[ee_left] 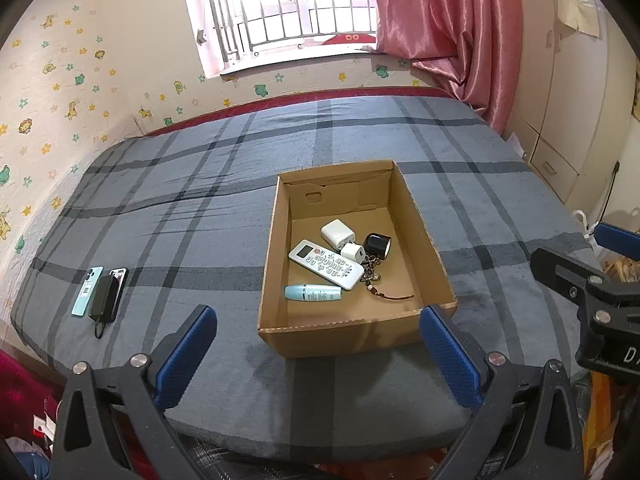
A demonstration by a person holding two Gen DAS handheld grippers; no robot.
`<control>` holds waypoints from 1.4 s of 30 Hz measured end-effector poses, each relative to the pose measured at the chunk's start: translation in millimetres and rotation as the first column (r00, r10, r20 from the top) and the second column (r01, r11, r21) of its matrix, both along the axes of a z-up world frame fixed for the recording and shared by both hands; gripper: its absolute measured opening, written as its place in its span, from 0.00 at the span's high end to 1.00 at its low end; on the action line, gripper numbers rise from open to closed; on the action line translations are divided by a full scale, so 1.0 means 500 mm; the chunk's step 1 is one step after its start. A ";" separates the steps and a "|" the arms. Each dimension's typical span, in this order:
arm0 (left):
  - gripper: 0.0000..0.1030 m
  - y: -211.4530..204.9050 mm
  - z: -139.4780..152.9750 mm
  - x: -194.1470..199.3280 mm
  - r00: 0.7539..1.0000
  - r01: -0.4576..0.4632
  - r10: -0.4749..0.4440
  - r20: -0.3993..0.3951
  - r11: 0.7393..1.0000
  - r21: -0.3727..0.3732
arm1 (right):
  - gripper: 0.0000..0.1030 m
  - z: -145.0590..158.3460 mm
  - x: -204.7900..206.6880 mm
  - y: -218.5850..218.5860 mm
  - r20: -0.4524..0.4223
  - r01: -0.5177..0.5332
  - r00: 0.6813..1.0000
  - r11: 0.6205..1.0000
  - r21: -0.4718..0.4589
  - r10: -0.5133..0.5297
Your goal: Organize rigid objects
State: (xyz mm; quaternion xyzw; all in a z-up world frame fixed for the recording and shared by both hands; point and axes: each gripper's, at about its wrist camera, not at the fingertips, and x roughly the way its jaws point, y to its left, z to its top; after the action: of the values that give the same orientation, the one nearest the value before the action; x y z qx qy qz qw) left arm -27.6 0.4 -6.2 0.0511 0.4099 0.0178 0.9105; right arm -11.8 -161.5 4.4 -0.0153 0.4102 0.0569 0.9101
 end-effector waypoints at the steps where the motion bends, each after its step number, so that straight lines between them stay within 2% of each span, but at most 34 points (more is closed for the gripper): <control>1: 0.00 0.000 -0.001 0.000 1.000 0.001 -0.001 -0.003 1.000 -0.004 | 0.00 0.000 -0.002 0.000 0.000 -0.001 1.000 1.000 0.001 0.001; 42: 0.00 -0.004 0.004 -0.003 1.000 0.019 -0.019 0.003 1.000 -0.004 | 0.00 0.009 -0.001 0.008 0.014 0.003 1.000 1.000 -0.013 -0.003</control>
State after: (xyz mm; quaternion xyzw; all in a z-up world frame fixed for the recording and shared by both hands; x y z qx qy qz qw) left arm -29.1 -1.6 -4.4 0.0533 0.4083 0.0086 0.9113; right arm -12.4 -157.7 8.9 -0.0211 0.4041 0.0527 0.9129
